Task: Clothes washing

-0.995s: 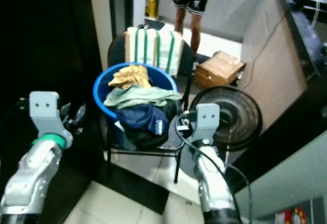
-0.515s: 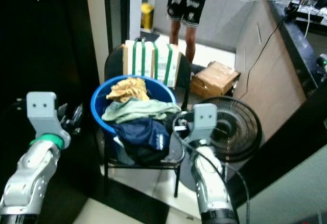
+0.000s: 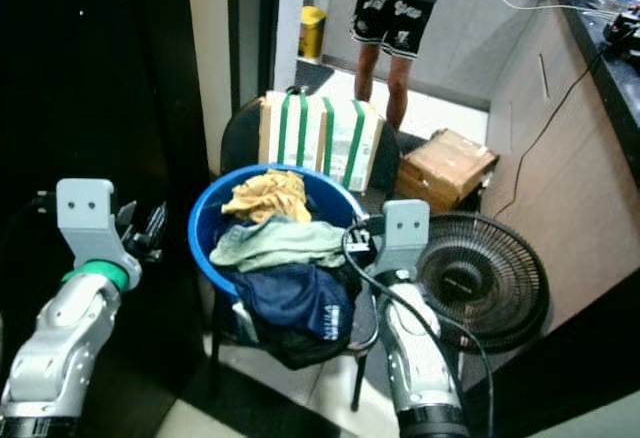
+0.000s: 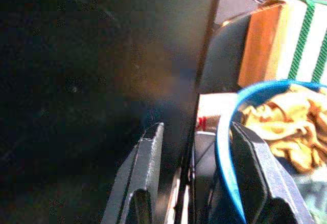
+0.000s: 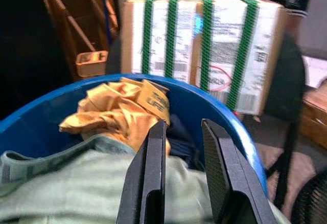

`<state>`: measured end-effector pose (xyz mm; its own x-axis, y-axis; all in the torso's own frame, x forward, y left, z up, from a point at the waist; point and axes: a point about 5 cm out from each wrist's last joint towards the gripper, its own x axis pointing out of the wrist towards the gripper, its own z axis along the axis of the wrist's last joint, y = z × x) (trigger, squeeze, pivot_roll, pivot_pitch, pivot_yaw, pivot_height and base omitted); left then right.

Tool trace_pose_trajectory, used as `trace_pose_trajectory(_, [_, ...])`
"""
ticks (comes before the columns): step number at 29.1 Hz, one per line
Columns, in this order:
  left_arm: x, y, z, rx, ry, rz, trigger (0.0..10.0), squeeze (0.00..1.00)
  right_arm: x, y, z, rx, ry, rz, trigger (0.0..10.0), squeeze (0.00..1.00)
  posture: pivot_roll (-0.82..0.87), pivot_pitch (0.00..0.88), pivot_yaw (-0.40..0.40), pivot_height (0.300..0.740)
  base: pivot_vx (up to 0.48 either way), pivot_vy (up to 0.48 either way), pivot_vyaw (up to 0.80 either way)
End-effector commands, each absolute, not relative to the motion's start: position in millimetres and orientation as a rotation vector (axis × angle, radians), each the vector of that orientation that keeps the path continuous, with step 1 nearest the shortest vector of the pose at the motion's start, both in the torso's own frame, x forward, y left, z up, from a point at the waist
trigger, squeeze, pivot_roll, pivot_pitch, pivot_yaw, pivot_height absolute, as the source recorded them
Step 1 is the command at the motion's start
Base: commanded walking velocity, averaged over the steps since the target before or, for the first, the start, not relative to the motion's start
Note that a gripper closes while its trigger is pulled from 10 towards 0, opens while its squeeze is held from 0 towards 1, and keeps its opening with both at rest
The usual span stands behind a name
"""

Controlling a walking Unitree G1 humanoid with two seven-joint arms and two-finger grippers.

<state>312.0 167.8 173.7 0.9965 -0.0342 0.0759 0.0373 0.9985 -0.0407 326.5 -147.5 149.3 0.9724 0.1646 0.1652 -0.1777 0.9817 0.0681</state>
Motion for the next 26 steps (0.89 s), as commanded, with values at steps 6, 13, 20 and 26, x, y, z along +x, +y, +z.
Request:
trace_pose_trajectory(6, [311.4,169.2,168.5,-0.041,-0.052,-0.038,10.0,0.0,330.4,-151.2,150.0,0.117,-0.143,0.169,10.0,0.0,0.1,0.053,0.004,0.74,0.0,0.0,0.0])
trace_pose_trajectory(13, [311.1,165.4,168.3,-0.03,-0.049,-0.066,10.0,0.0,343.9,-140.1,131.3,0.065,0.031,0.257,10.0,1.0,0.1,0.056,0.009,0.74,0.0,0.0,0.0])
trace_pose_trajectory(20, [310.7,162.8,167.8,-0.029,-0.044,-0.079,10.0,0.0,359.3,-131.5,130.9,0.08,0.079,0.261,10.0,1.0,0.1,0.067,0.015,0.74,0.0,0.0,0.0])
trace_pose_trajectory(26, [309.8,160.0,168.5,-0.028,-0.039,-0.099,10.0,0.0,375.5,-121.9,141.5,0.126,0.093,0.266,10.0,1.0,0.1,0.086,0.019,0.74,0.0,0.0,0.0])
